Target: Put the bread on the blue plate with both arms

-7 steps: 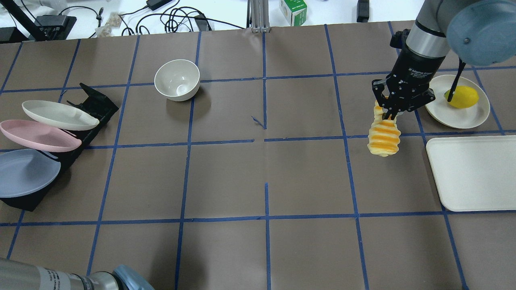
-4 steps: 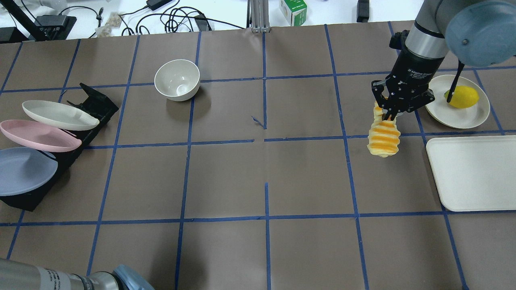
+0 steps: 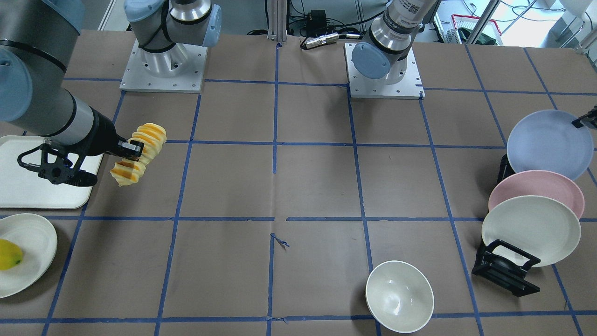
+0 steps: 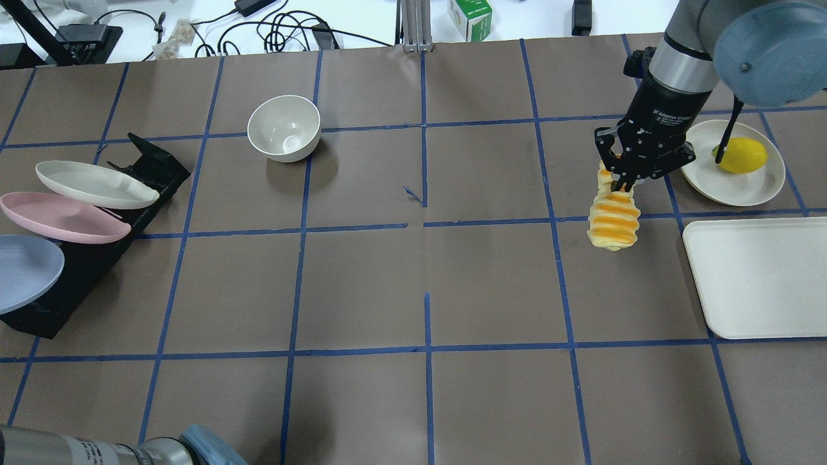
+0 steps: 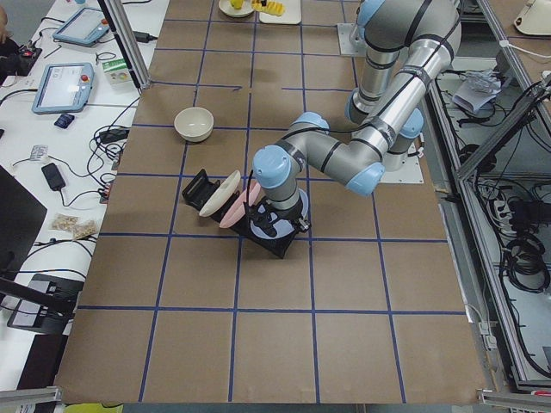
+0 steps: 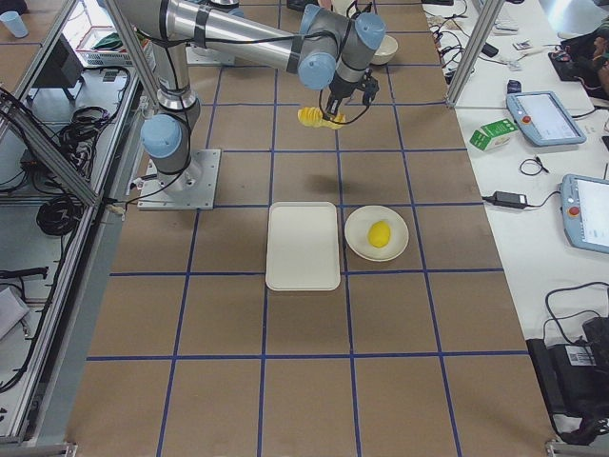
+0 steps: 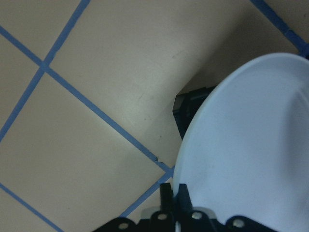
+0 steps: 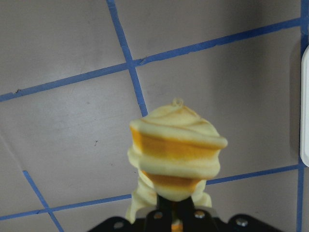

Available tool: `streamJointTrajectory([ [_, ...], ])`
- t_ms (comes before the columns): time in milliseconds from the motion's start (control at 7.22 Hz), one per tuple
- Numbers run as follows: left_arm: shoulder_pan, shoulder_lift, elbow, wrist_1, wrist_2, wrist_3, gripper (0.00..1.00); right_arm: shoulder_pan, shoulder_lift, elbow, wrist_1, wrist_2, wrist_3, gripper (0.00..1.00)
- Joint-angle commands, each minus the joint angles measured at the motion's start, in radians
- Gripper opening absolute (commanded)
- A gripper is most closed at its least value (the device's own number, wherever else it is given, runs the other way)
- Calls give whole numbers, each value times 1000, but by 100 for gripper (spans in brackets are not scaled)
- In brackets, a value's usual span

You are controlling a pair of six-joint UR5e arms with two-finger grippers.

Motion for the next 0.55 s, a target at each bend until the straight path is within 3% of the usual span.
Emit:
streamJointTrajectory([
  [0, 14, 108, 20, -256, 28, -13, 0, 0, 0, 1, 1, -11, 0, 0],
  [277, 1, 191, -3, -409, -33, -45, 0, 2, -2, -9, -2, 8, 0, 0],
  [415, -30, 230, -25, -478, -193, -79, 0, 8, -11, -17, -2, -1, -1, 0],
])
